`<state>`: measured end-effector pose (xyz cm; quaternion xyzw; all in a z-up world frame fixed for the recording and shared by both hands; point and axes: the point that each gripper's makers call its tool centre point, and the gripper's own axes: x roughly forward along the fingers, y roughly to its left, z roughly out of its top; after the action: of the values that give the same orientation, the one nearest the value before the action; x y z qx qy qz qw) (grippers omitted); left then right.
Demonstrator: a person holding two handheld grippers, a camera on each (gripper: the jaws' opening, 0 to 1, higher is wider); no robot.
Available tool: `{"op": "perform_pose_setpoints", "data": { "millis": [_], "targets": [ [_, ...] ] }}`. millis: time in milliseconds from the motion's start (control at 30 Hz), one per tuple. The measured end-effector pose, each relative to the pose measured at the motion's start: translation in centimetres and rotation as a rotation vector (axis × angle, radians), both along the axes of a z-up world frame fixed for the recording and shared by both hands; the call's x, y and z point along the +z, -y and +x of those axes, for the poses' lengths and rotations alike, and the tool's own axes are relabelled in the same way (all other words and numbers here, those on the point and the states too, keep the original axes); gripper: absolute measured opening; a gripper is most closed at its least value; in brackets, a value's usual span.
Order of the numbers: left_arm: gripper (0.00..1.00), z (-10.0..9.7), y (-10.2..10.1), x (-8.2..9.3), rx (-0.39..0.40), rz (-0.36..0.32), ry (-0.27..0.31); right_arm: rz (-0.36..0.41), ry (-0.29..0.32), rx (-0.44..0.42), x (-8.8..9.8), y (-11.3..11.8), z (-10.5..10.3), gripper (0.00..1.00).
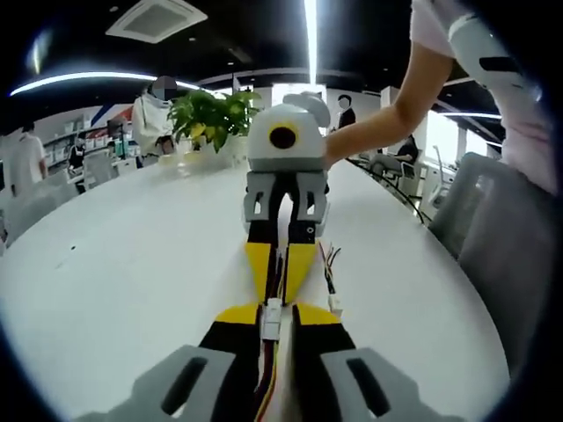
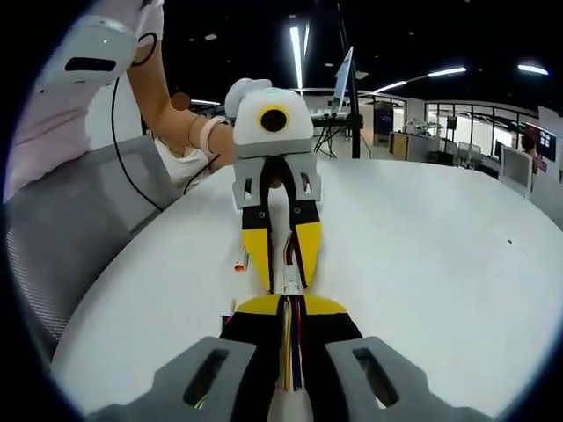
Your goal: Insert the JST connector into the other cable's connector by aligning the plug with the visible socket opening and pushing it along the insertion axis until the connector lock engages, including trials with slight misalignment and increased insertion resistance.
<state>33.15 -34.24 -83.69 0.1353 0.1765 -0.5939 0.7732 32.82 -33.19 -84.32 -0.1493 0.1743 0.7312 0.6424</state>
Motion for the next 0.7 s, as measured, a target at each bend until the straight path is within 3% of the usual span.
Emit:
{"op": "perform_pose_setpoints", "data": {
  "millis": [400, 567, 633, 700],
  "targets": [
    [0.15, -0.2, 0.2, 1.1, 0.019, -0.024, 0.006, -0.017, -0.023, -0.025, -0.3, 0.2, -0.1, 0.06],
    [0.17, -0.5, 0.0, 1.7, 0.025, -0.020, 0.010, -0.029, -0.028, -0.032, 0.0, 0.3, -0.2, 0.12],
    [0.20, -0.5, 0.0, 2.7, 0.053, -0.066, -0.026, -0.034, -0.025, -0.034, 0.1, 0.4, -0.3, 0.13],
    [0.20, -0.7, -0.2, 3.5, 0.052, -0.079, -0.012, -0.028, -0.023, -0.047, 0.4, 0.4, -0.2, 0.15]
  ]
}}
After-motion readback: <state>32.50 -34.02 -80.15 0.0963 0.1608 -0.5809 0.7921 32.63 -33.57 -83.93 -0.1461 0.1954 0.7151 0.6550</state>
